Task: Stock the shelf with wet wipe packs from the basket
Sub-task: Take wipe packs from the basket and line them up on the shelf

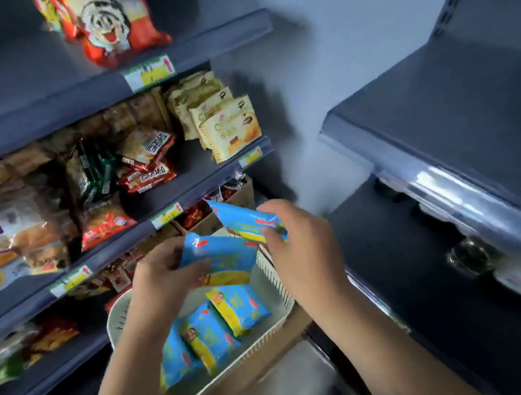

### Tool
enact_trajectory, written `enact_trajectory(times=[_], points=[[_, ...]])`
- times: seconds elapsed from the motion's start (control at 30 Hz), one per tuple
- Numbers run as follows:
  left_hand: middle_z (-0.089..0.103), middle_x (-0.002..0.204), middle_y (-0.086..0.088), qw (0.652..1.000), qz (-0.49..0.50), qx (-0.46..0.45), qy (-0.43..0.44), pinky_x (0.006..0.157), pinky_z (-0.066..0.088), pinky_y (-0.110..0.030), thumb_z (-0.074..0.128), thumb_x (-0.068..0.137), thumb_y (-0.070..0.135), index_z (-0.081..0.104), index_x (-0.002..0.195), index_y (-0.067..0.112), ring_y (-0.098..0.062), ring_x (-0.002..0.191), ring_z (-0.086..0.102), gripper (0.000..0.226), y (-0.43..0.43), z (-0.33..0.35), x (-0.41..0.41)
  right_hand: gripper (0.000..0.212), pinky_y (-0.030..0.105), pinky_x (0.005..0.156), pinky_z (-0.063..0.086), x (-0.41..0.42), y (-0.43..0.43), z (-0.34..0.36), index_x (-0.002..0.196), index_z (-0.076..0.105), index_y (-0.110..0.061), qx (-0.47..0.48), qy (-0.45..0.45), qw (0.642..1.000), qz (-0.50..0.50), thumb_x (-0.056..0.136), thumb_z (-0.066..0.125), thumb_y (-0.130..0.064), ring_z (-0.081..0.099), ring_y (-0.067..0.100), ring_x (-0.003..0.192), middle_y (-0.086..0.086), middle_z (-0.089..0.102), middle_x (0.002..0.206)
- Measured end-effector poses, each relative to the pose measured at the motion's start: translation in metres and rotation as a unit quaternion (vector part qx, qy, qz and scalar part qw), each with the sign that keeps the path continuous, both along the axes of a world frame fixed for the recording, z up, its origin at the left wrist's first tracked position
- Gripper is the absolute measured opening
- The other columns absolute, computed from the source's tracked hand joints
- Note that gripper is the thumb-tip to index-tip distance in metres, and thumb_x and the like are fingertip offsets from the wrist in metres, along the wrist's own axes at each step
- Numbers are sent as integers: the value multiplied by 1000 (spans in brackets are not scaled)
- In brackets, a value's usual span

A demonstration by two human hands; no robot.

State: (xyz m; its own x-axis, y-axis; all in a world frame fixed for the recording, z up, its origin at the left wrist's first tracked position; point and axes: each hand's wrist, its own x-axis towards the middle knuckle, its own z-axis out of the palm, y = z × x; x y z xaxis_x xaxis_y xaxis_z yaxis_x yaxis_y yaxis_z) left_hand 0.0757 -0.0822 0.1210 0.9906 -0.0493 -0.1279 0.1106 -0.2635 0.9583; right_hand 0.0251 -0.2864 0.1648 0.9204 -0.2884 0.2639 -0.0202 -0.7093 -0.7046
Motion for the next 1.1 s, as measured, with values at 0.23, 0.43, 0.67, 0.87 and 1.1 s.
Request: enact_trajectory(times=[0.23, 0.43, 0.67, 0.87, 1.1], points=[[78, 98, -18, 989, -11, -127, -79, 71, 63, -31, 82, 74, 6, 75, 100, 10, -30, 83, 73, 28, -70, 90, -45, 31, 41, 77, 55, -67, -66, 97, 117, 67, -23, -59, -173, 982, -40, 88, 69, -11, 68, 23, 96, -4, 73, 107], [77, 106, -16, 979, -46, -157, -125, 90, 52, -73, 82, 77, 9, 74, 109, 11, -49, 102, 71, 34, -139, 149, -106, 31, 31, 76, 53, -161, -152, 157, 115, 72, -24, -30, -243, 962, -118, 86, 73, -11, 64, 8, 82, -10, 75, 104], [80, 101, -10, 944, -183, -204, -183, 79, 61, -50, 76, 73, 4, 73, 102, 9, -32, 92, 77, 30, -239, 204, -172, 30, 28, 74, 56, -281, -239, 198, 111, 72, -29, 5, -287, 938, -196, 87, 75, -10, 69, 5, 84, -16, 73, 98], [81, 91, -8, 899, -320, -251, -164, 73, 63, -28, 77, 67, 1, 75, 91, 10, -18, 79, 75, 26, -345, 218, -219, 30, 6, 64, 36, -359, -291, 207, 110, 73, -31, -61, -270, 908, -314, 87, 76, -12, 55, -6, 68, -31, 55, 71], [77, 79, -3, 827, -496, -239, -118, 66, 57, -23, 74, 76, -18, 66, 88, 1, -12, 73, 71, 23, -453, 216, -279, 32, 18, 86, 50, -428, -319, 211, 114, 71, -32, -91, -280, 856, -425, 89, 74, -12, 63, -5, 95, -25, 70, 106]])
